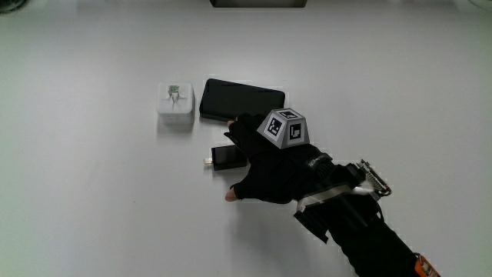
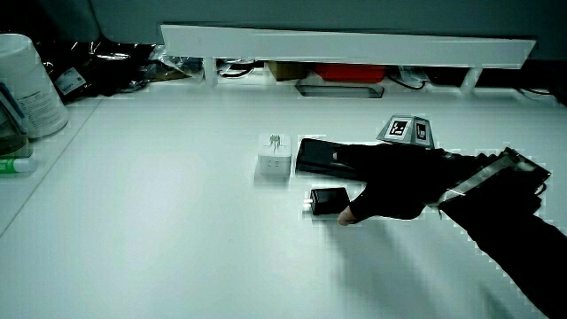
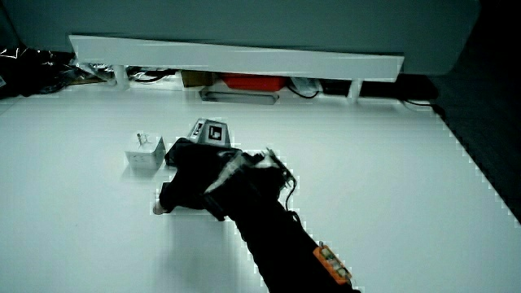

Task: Pick charger

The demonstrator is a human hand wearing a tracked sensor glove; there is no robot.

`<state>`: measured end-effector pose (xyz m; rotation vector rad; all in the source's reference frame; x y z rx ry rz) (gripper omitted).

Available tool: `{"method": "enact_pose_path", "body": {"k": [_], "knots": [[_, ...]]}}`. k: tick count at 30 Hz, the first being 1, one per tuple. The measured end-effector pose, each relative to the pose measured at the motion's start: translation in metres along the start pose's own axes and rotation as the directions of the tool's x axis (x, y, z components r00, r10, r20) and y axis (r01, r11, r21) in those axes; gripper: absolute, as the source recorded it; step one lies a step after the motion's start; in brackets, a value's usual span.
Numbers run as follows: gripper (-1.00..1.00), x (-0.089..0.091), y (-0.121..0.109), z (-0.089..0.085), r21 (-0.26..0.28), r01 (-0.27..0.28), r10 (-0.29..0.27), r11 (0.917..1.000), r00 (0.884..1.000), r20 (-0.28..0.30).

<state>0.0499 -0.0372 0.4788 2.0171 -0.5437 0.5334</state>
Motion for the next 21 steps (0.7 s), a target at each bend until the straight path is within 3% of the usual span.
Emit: {"method": "enact_pose_path", "body": {"k": [5, 10, 14, 19, 21], "knots": [[0.0, 0.008, 0.015, -0.008, -0.009, 0.013, -0.013, 0.9999, 1.0, -0.021], [0.0, 0.013, 0.031, -0.018, -0.034, 0.06, -0.06, 0.9976, 0.998, 0.007], [0.0, 0.014, 0.036, -0.022, -0.046, 0.052, -0.053, 0.9976, 0.999, -0.011], [0.0, 0.02, 0.044, -0.029, -0.041, 0.084, -0.084, 0.9956, 0.996, -0.004], [0.0, 0.018, 0.043, -0.028, -0.032, 0.067, -0.068, 0.9972, 0.998, -0.014]]}}
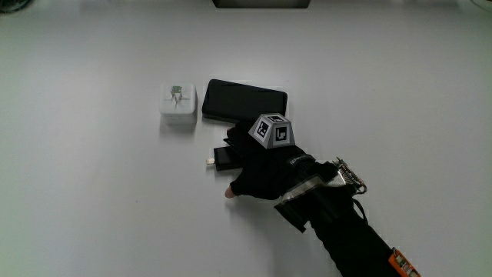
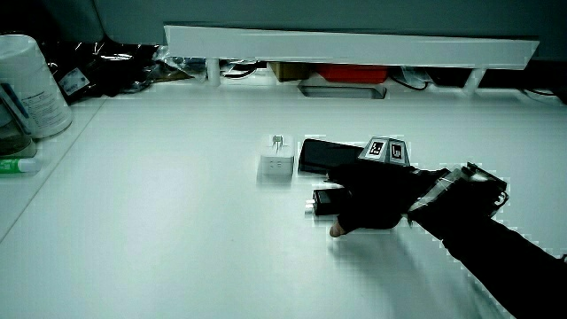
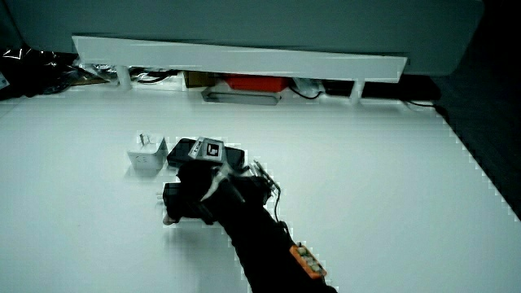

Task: Pick charger

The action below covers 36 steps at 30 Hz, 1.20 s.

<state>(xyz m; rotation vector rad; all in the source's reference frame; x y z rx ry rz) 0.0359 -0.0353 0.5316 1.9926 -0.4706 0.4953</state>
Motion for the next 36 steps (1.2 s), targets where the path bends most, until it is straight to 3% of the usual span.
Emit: {"method": "enact_pose_path", "body": {"k": [3, 8, 10, 14, 17, 18, 21, 28, 36], "knots": [[0.0, 0.0025, 0.0036, -0.0027, 0.01, 0.017, -0.017, 0.9998, 1.0, 0.004], [0.2, 0.0025, 0.0053, -0.0044, 0.024, 0.014, -0.014, 0.9996, 1.0, 0.001], [0.28, -0.0003, 0.0019, -0.0029, 0.04, -0.006, 0.007, 0.9992, 1.0, -0.006], [0.44, 0.0032, 0.0051, -0.0047, 0.1, 0.007, -0.008, 0.995, 1.0, 0.01], [0.56, -0.0006, 0.0007, -0.0019, 0.117, -0.028, 0.029, 0.9927, 1.0, -0.009], [0.6, 0.0016, 0.0035, -0.0036, 0.115, -0.008, 0.008, 0.9934, 1.0, 0.004], [0.72, -0.0014, 0.0021, -0.003, 0.147, -0.02, 0.018, 0.9889, 1.0, 0.014], [1.0, -0.0035, 0.0011, -0.0031, 0.144, -0.033, 0.029, 0.989, 0.999, 0.031], [1.0, -0.0052, -0.0024, -0.0025, 0.162, -0.063, 0.059, 0.9847, 0.998, 0.032]]}}
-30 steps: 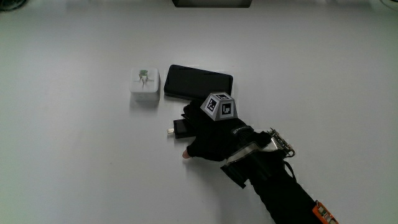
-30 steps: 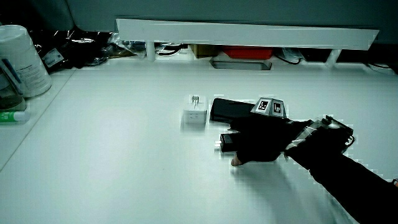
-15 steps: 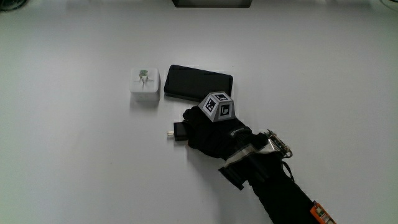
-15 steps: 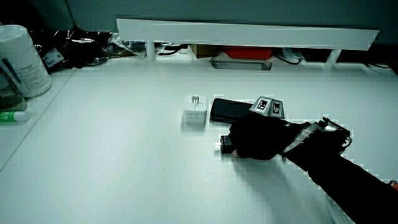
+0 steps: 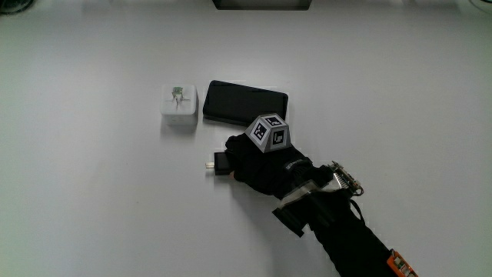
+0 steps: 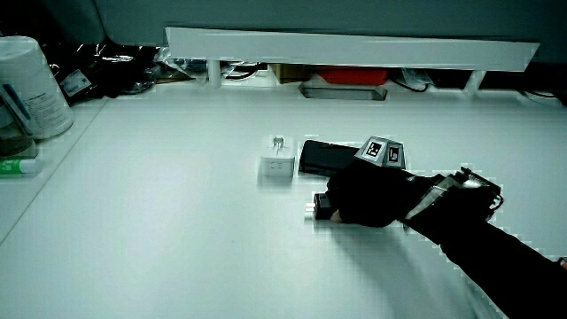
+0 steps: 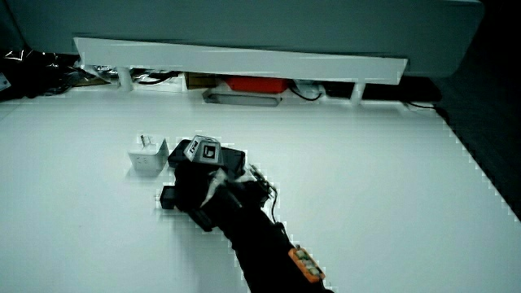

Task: Pick charger

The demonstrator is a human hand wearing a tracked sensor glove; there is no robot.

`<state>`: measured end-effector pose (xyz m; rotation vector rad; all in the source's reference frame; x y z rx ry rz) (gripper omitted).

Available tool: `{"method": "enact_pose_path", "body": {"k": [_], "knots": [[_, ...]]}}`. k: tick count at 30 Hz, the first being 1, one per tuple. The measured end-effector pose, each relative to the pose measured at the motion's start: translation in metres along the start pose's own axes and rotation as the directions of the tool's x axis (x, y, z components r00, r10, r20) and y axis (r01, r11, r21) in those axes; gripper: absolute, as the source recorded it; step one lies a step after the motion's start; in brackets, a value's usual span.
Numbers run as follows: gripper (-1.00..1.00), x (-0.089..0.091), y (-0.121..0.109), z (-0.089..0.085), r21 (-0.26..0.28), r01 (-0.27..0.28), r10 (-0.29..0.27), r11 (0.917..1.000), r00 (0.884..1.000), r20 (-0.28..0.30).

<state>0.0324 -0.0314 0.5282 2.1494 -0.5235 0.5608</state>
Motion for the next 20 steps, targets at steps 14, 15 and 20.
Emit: {"method": "enact_pose_path", "body": {"k": [14, 15, 20], "knots": [[1.0, -0.064, -0.051, 0.038, 0.097, -0.196, 0.193, 0.9758, 0.98, 0.045], [1.0, -0.071, -0.056, 0.04, 0.103, -0.212, 0.207, 0.9718, 0.977, 0.059], [1.0, -0.102, -0.076, 0.037, 0.115, -0.312, 0.3, 0.9433, 0.948, 0.11]]}}
